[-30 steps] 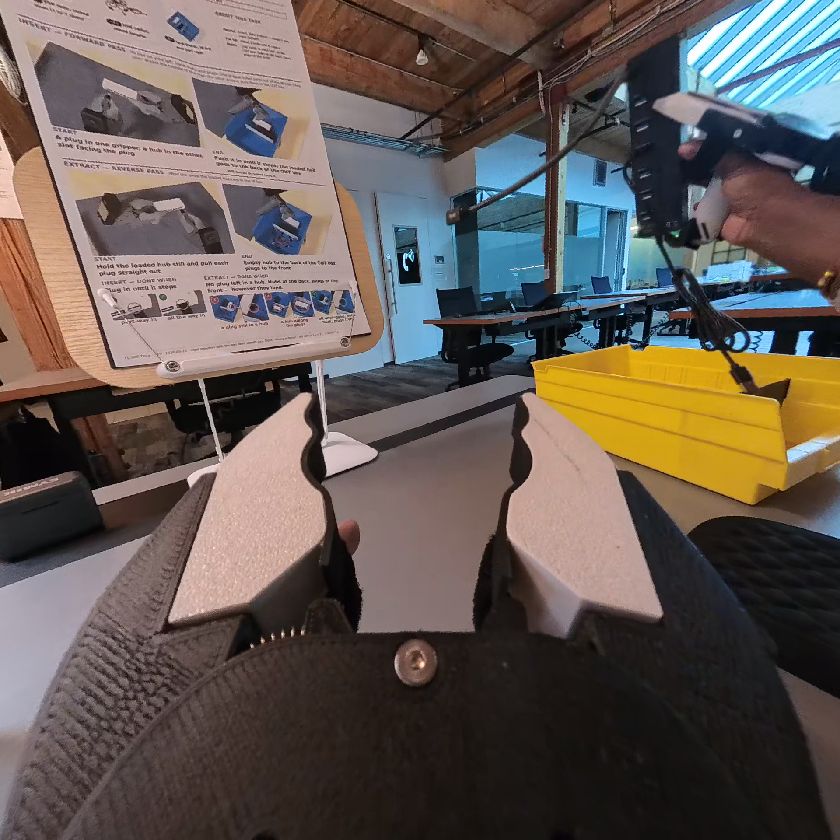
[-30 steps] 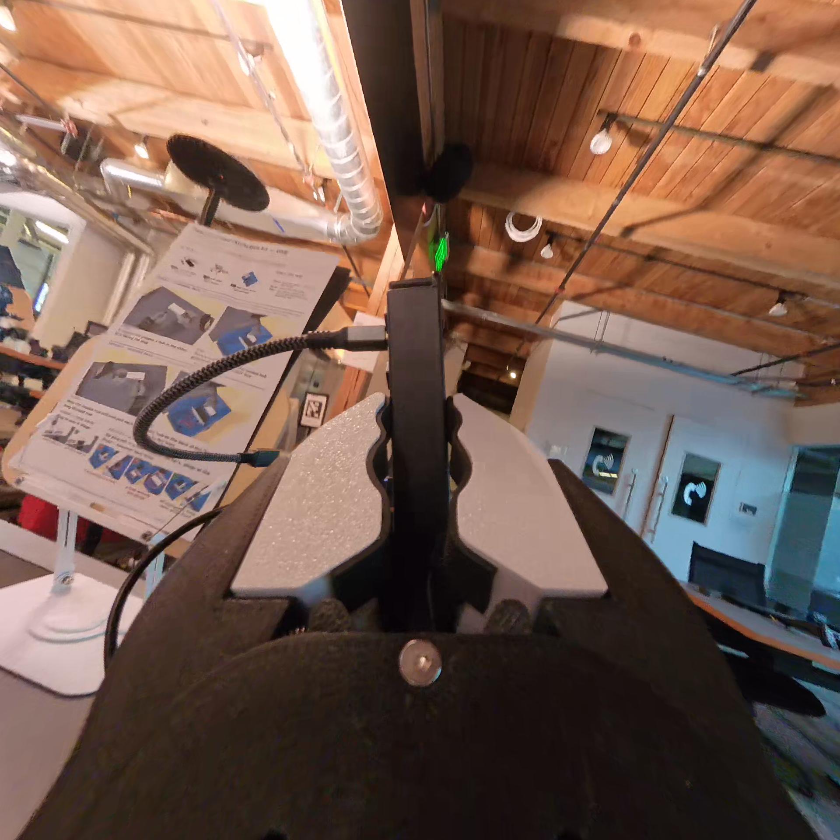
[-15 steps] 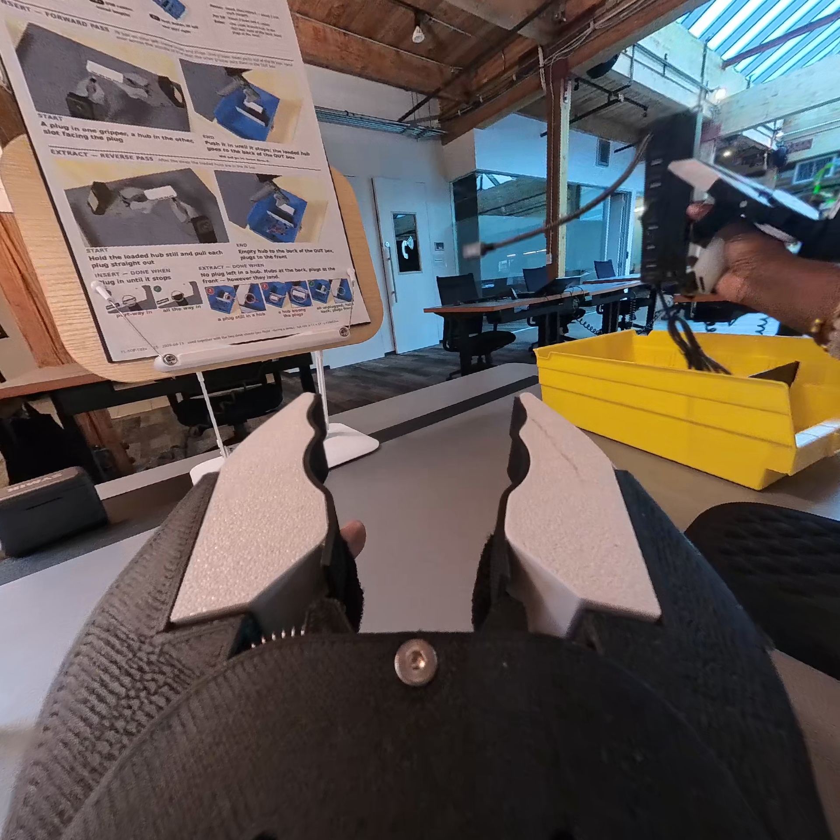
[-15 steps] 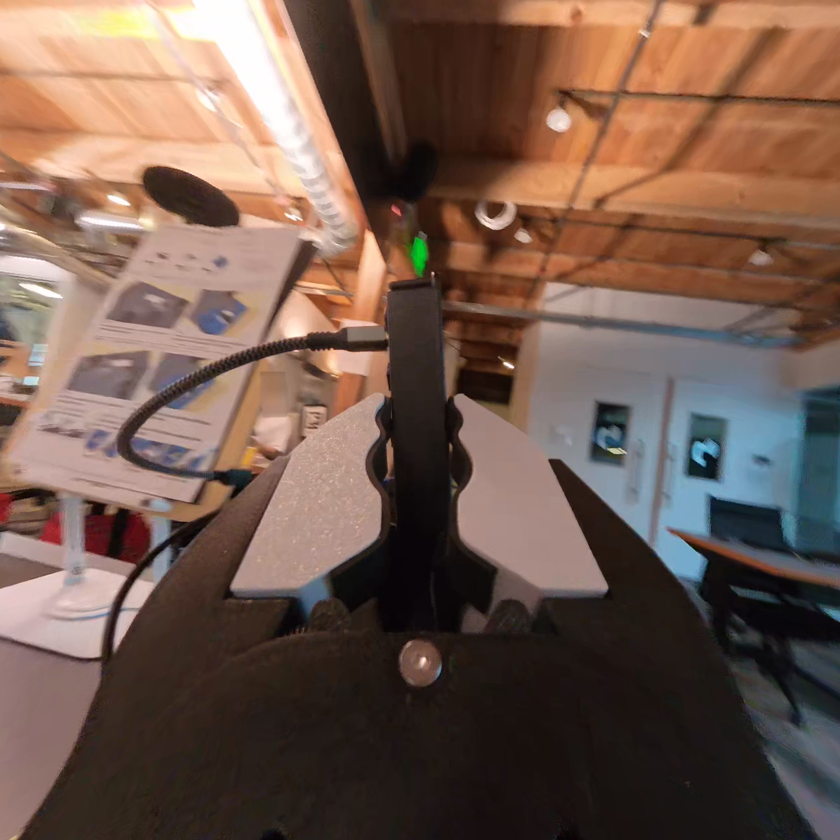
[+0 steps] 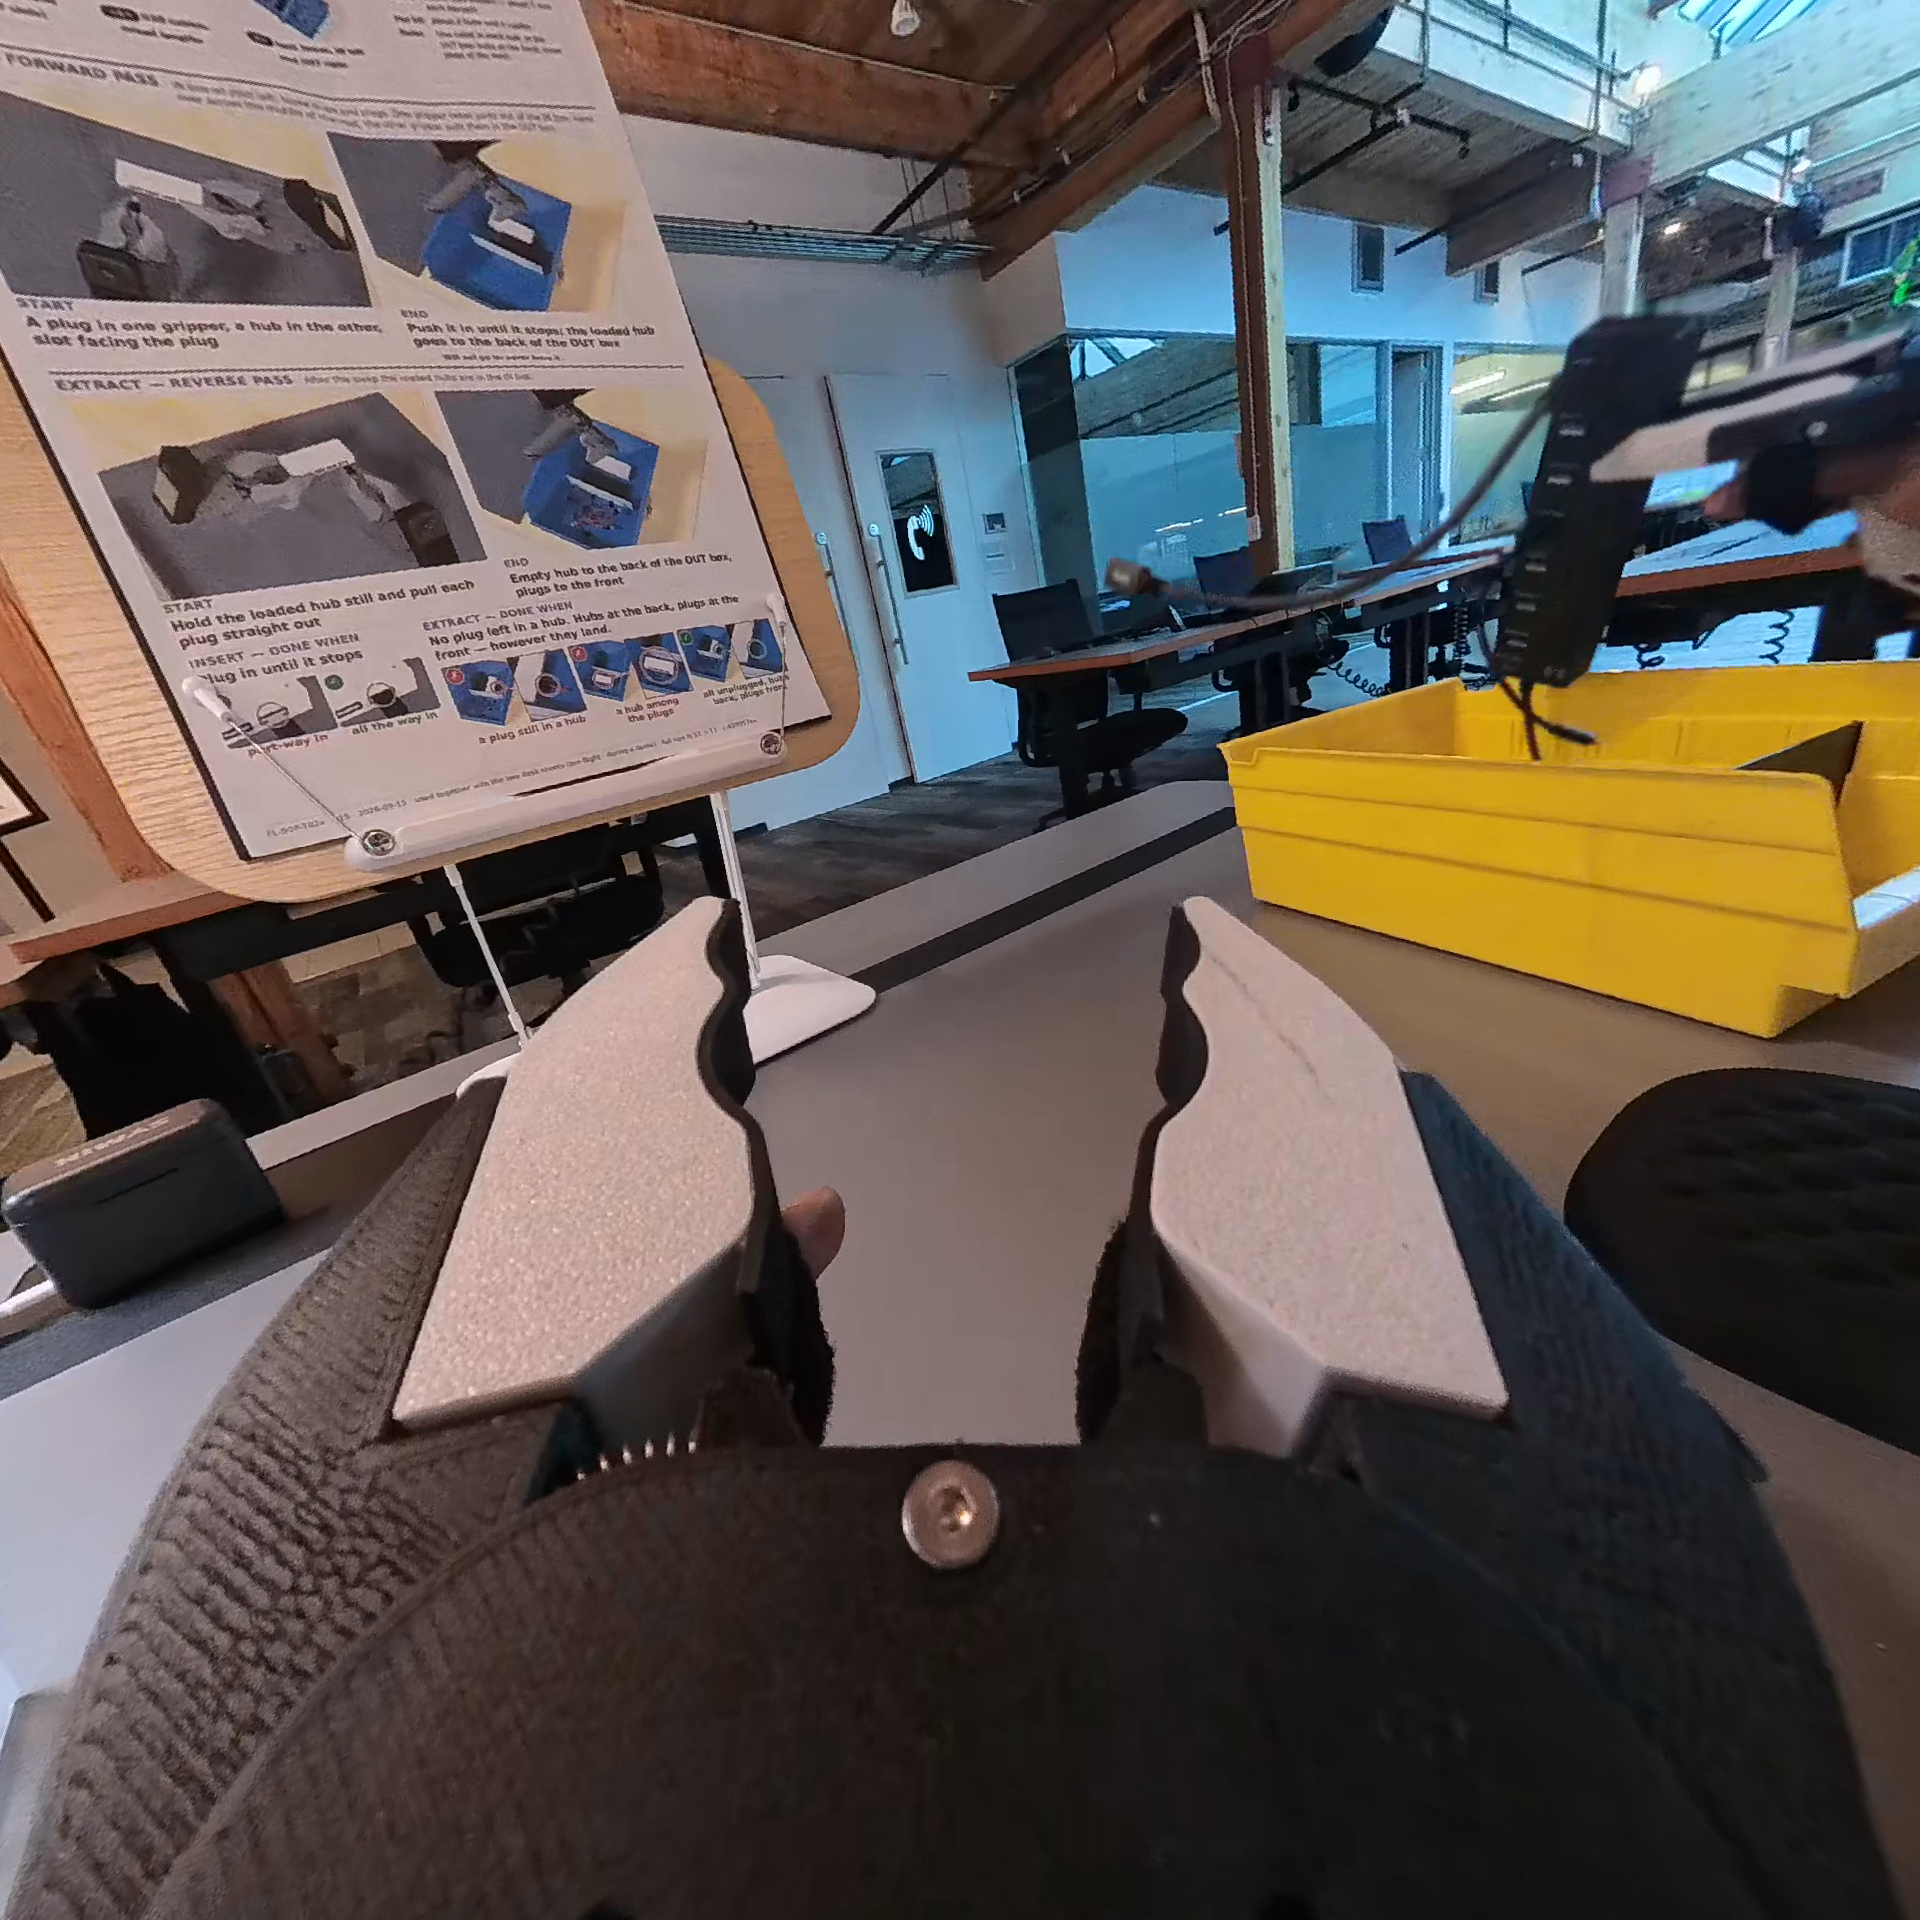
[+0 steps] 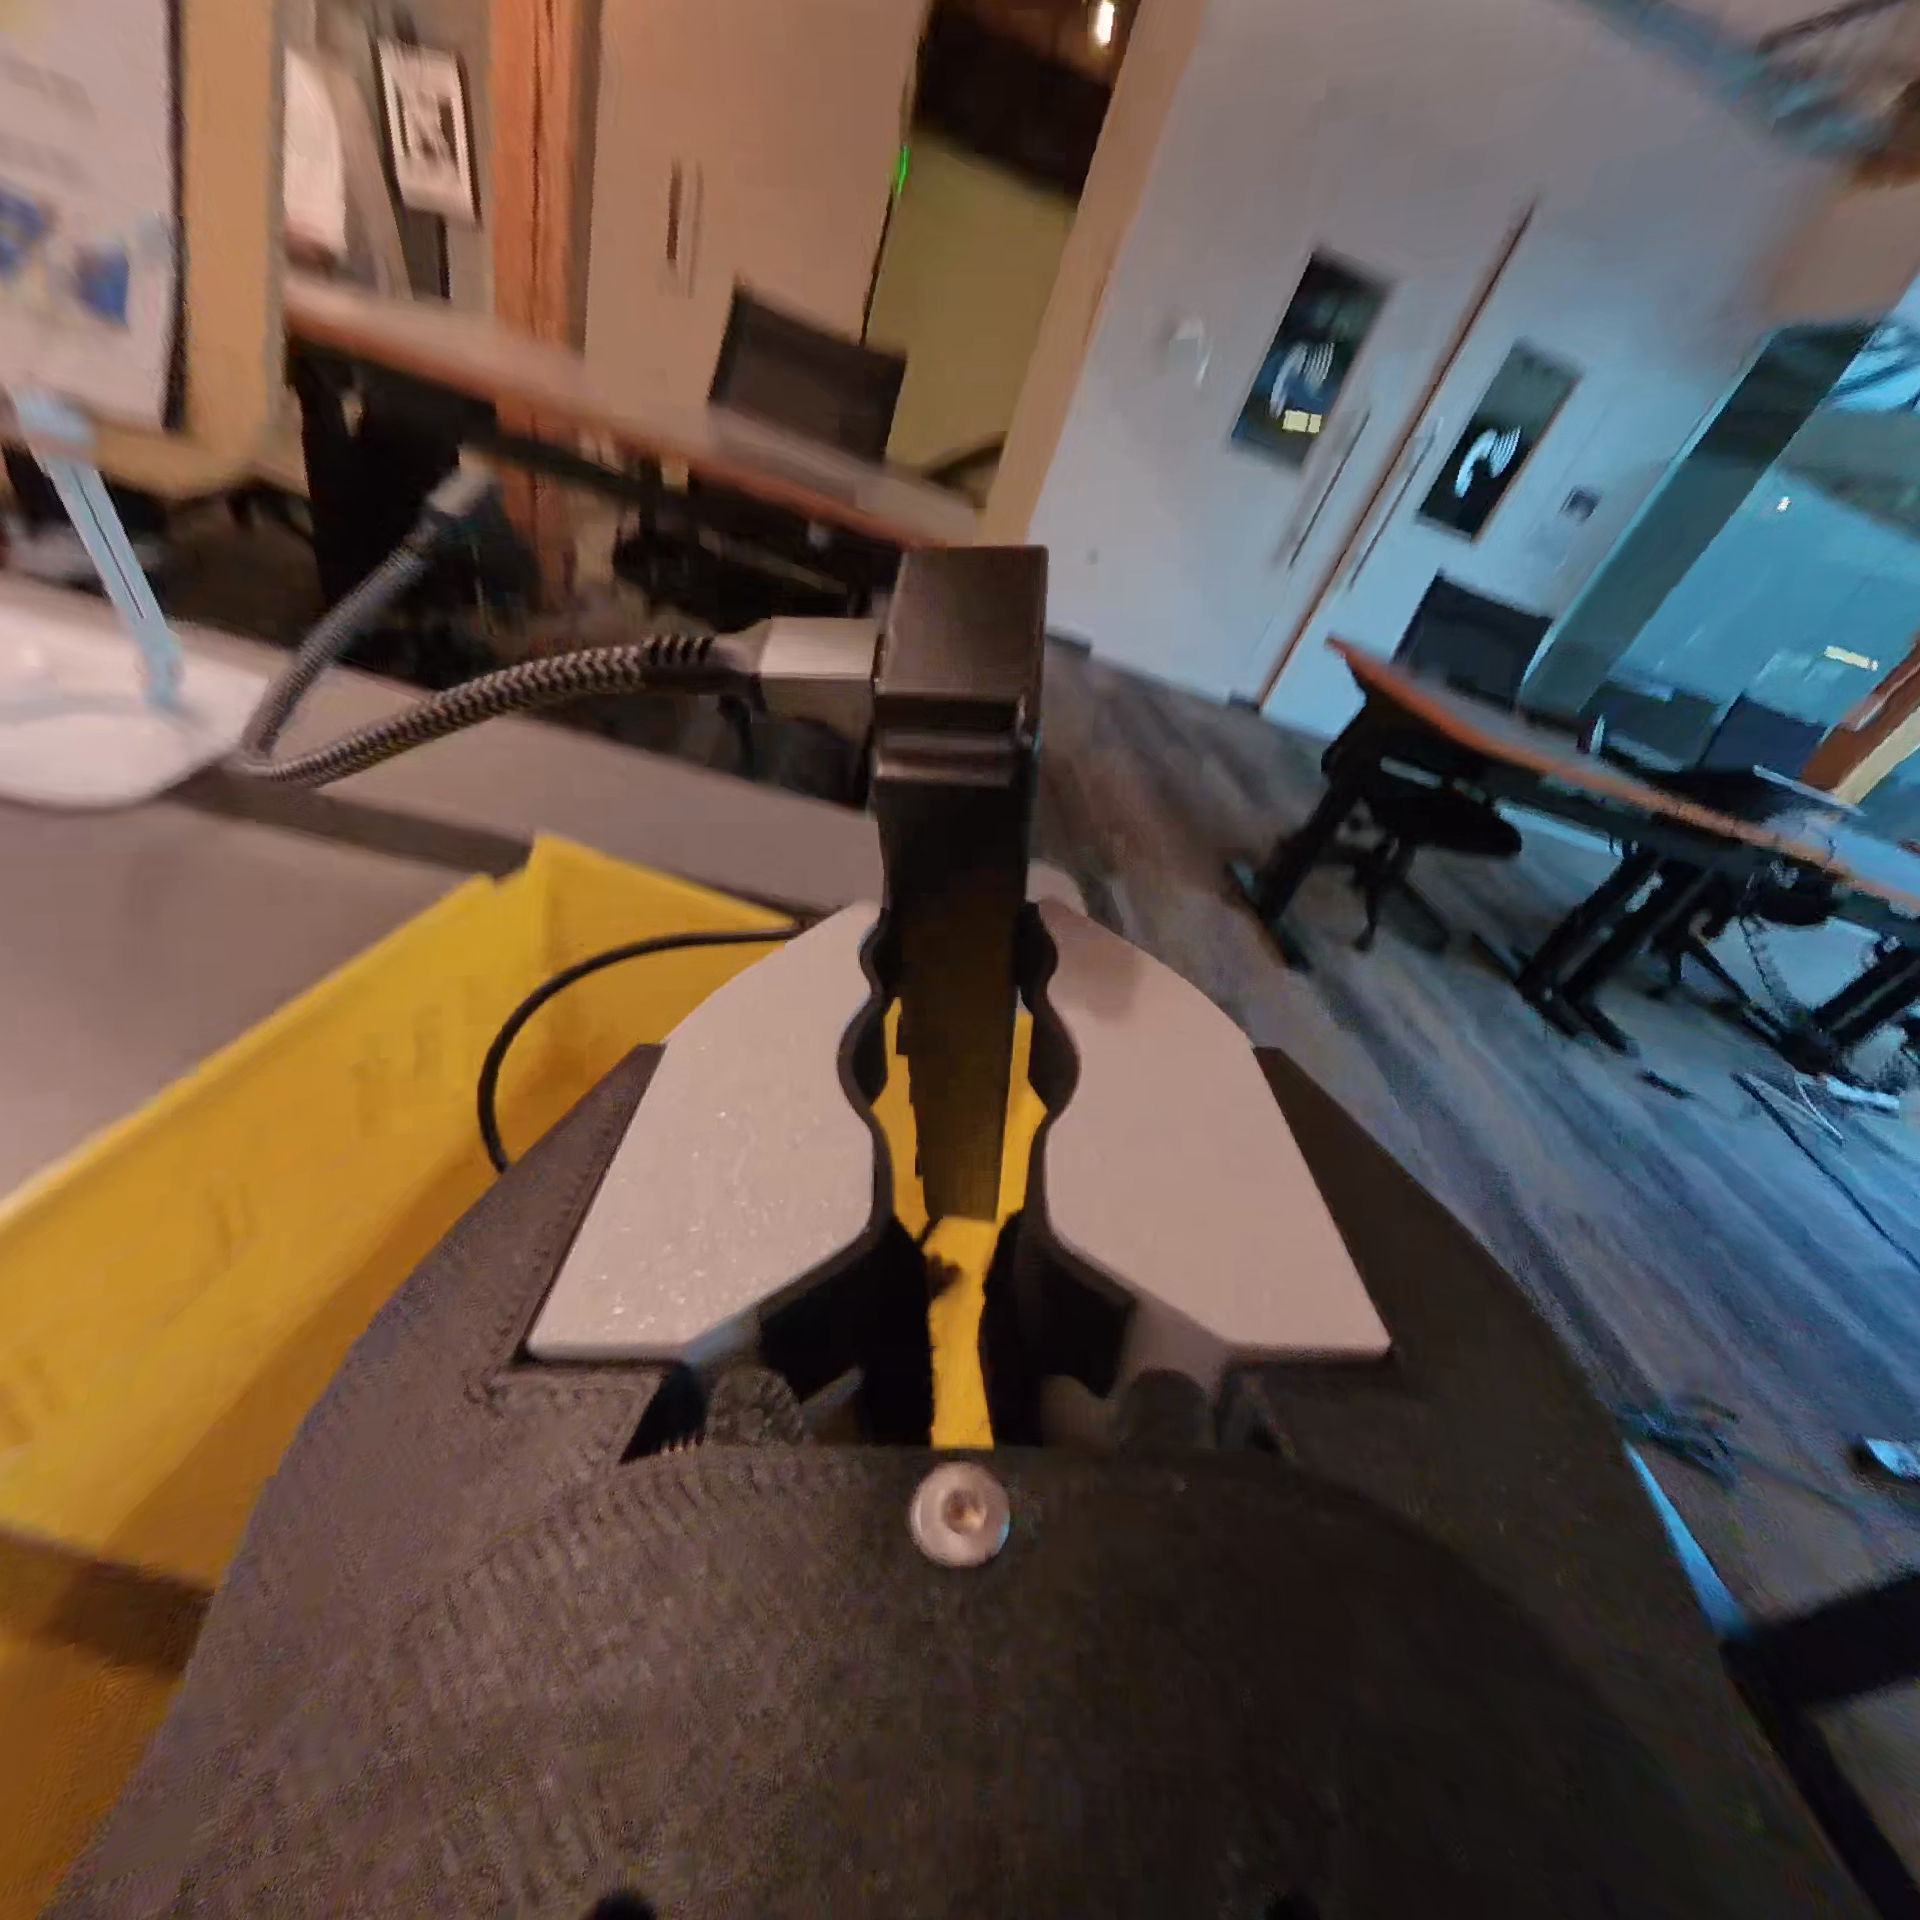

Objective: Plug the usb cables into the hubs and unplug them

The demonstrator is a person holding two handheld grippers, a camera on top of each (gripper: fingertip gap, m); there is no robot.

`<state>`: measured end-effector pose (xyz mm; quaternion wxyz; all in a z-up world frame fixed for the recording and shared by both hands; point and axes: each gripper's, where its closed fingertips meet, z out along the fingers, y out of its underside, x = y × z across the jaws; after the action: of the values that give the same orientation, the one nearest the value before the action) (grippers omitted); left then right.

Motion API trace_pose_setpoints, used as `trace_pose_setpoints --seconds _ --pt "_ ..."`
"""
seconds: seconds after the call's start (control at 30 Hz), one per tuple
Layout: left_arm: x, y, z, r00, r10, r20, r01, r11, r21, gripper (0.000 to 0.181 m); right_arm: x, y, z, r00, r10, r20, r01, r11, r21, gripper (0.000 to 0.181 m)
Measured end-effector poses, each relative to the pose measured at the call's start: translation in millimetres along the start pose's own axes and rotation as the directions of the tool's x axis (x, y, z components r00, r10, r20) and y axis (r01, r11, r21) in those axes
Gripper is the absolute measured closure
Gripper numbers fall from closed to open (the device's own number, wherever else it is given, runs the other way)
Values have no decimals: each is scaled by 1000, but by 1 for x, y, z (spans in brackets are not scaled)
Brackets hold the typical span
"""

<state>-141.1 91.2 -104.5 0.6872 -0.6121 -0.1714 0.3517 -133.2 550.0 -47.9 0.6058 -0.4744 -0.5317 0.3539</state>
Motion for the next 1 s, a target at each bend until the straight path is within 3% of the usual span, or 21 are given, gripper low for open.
trace_pose_setpoints --seconds 0.1,0.27,0.57,0.63,0.8,0.9,1.0 --pt "1 -1 0 1000 2 -2 -2 1000 1 105 -5 27 -4 997 -77 14 78 979 -187 158" --pt "1 -1 0 1000 20 -1 -20 1000 -3 105 -19 82 -4 986 -126 108 162 867 -471 158" --pt "2 0 0 999 32 -5 -32 999 -10 106 -43 118 -8 952 -148 268 292 705 -646 157" --pt "3 1 1 999 34 -7 -34 999 -12 106 -56 126 -16 923 -112 369 344 669 -659 142" --pt "3 3 1 999 32 -8 -32 999 -17 106 -74 104 -37 905 -28 424 305 738 -602 118" --pt "4 3 2 999 37 -12 -37 999 -21 106 -70 72 -43 914 -102 392 315 788 -529 115" --pt "6 4 3 999 40 -18 -40 999 -24 106 -95 39 -42 852 -198 484 408 831 -379 122"
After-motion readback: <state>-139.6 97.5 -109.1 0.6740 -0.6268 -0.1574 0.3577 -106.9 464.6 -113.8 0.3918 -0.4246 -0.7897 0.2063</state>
